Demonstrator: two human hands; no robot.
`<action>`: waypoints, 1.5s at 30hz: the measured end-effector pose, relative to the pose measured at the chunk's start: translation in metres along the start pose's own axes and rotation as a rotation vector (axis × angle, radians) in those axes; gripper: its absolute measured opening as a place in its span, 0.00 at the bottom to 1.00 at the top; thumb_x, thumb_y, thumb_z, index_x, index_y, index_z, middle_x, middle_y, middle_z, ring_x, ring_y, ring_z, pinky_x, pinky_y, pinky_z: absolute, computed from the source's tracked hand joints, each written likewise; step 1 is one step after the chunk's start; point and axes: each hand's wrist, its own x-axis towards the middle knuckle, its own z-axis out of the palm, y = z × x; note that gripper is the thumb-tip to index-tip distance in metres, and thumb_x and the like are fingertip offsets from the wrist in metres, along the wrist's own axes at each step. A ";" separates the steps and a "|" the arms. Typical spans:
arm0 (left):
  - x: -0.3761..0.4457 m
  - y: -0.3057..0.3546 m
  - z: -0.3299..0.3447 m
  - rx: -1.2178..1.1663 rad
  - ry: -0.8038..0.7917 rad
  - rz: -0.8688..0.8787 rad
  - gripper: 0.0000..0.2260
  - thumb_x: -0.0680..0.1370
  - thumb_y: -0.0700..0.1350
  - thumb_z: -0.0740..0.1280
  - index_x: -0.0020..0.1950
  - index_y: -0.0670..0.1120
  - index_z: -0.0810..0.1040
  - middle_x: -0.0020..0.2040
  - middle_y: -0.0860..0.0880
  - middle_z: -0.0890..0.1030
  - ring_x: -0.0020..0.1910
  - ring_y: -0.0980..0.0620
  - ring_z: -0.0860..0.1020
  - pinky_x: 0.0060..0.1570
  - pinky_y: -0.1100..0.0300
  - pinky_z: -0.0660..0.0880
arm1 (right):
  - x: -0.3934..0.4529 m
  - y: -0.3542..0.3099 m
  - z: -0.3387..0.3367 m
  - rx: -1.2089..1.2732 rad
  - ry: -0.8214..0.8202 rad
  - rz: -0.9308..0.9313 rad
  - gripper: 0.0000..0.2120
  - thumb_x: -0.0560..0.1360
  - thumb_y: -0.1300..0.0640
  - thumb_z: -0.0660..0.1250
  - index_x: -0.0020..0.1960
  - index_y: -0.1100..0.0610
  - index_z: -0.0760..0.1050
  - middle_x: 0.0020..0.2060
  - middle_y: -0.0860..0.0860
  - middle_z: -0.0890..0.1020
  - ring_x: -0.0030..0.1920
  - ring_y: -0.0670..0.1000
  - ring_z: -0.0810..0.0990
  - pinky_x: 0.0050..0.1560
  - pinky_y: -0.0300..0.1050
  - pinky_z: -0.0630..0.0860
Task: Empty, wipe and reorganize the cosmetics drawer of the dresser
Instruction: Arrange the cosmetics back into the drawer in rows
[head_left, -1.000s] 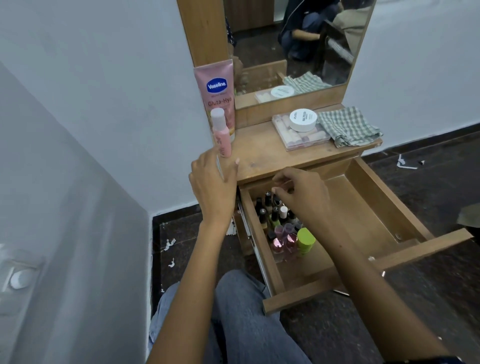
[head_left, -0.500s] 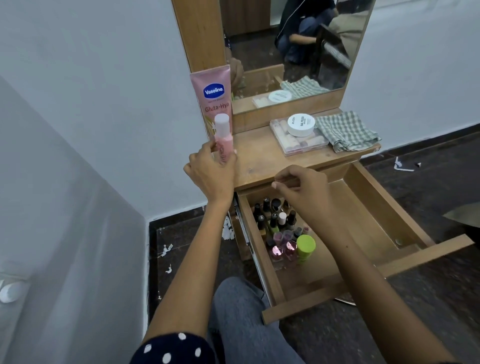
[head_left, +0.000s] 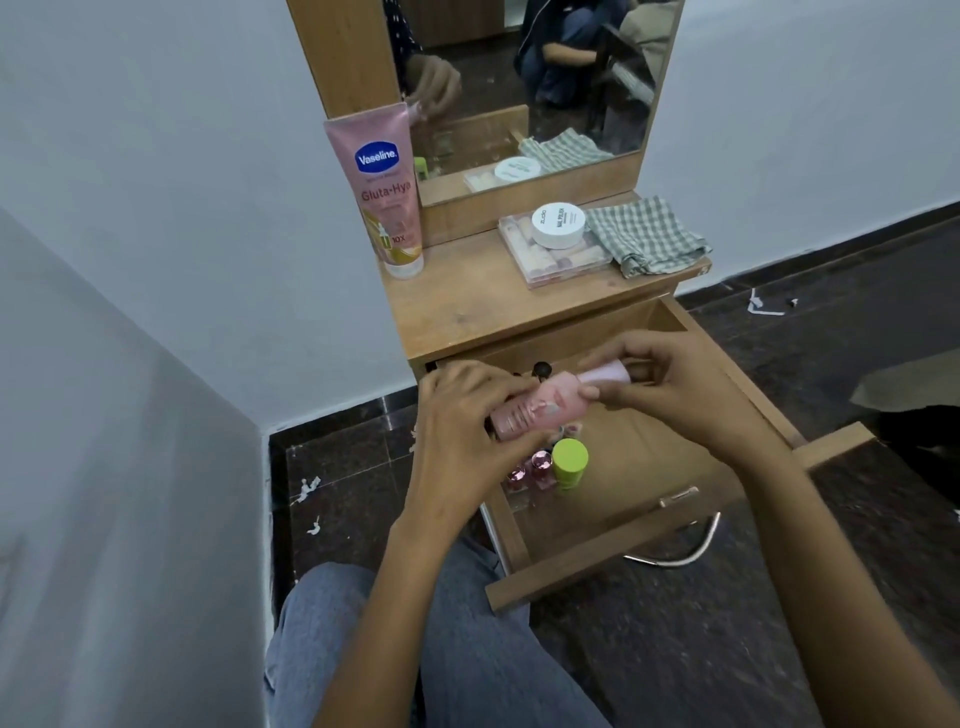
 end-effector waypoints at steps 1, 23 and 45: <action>-0.005 0.002 0.000 -0.033 -0.015 -0.013 0.19 0.68 0.62 0.70 0.53 0.52 0.82 0.49 0.58 0.80 0.52 0.58 0.73 0.54 0.60 0.63 | -0.006 0.003 -0.007 0.025 -0.044 0.025 0.12 0.65 0.59 0.76 0.47 0.60 0.82 0.42 0.50 0.85 0.43 0.47 0.84 0.42 0.37 0.80; -0.014 -0.003 0.008 0.154 -0.075 -0.226 0.20 0.80 0.58 0.58 0.68 0.51 0.74 0.70 0.53 0.72 0.69 0.53 0.67 0.64 0.56 0.57 | -0.011 0.050 0.029 -0.554 -0.546 0.638 0.20 0.78 0.56 0.63 0.68 0.54 0.63 0.58 0.57 0.78 0.51 0.55 0.80 0.50 0.49 0.78; 0.035 -0.032 0.035 0.473 -0.489 -0.302 0.30 0.81 0.61 0.43 0.78 0.47 0.42 0.77 0.47 0.37 0.75 0.53 0.35 0.70 0.50 0.31 | 0.184 0.038 0.029 -0.709 0.297 0.058 0.24 0.75 0.52 0.66 0.67 0.61 0.69 0.72 0.64 0.62 0.73 0.64 0.60 0.70 0.58 0.63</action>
